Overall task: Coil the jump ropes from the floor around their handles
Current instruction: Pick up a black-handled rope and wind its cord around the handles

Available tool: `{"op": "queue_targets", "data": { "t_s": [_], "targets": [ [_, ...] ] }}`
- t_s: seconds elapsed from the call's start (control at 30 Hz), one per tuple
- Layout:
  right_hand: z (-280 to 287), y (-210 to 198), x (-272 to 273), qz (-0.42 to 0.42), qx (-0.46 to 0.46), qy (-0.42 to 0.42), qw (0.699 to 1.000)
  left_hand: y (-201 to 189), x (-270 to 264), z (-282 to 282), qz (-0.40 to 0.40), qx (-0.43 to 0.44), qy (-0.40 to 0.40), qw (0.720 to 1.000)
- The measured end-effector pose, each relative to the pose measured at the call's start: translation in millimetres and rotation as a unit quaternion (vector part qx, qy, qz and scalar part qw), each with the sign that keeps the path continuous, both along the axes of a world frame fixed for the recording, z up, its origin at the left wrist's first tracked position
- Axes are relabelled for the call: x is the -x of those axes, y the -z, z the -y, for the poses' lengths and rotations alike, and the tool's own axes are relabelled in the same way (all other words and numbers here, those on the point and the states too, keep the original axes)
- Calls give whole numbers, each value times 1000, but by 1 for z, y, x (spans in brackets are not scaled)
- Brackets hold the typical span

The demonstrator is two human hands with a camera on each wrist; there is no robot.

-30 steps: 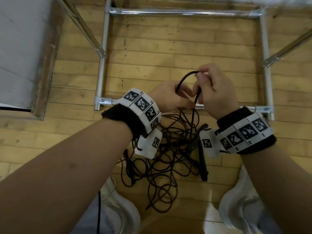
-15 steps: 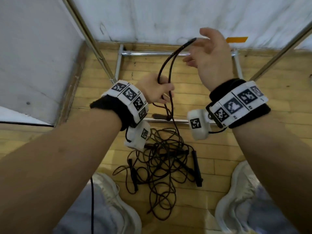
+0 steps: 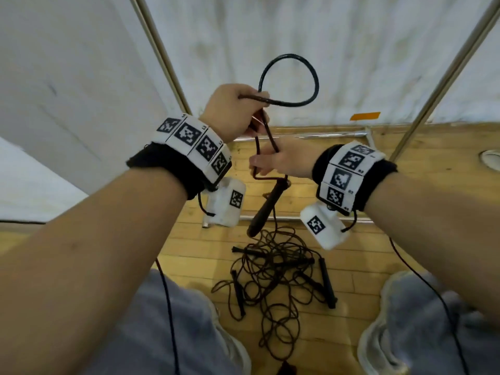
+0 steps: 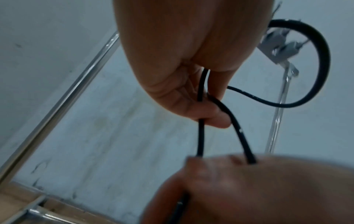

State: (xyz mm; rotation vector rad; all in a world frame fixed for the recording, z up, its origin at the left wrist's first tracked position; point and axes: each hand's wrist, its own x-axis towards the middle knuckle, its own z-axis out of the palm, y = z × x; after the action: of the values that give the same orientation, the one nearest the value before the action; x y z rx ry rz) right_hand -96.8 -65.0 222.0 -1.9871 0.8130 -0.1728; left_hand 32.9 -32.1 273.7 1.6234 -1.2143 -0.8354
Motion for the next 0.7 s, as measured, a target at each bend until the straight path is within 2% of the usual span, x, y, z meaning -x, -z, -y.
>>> {"op": "queue_targets", "data": {
  "t_s": [0.13,0.27,0.37,0.4,0.5,0.53,0.63,0.7],
  "targets": [
    [-5,-8,-9,3,-29,12,1000,-6,-5,-2,-12,10,-29,999],
    [-7,-6,-3,57,-128,41,989,5,-13,6,-35,-17,-92,995],
    [-2,-3,5,64,-169,79,980,12,-15,15,-53,-41,-104,992],
    [0,-1,6,52,-157,84,983,14,-14,18,-57,-47,-99,992],
    [2,3,9,-31,-41,75,996,23,-7,21,-40,-79,-72,993],
    [0,4,9,-49,-33,68,996,27,-3,21,-34,-88,-64,993],
    [-3,4,4,-34,-134,84,987,31,5,23,-45,-96,-69,992],
    [-3,-1,0,11,-213,155,965,32,5,23,-65,-100,-86,989]
  ]
}}
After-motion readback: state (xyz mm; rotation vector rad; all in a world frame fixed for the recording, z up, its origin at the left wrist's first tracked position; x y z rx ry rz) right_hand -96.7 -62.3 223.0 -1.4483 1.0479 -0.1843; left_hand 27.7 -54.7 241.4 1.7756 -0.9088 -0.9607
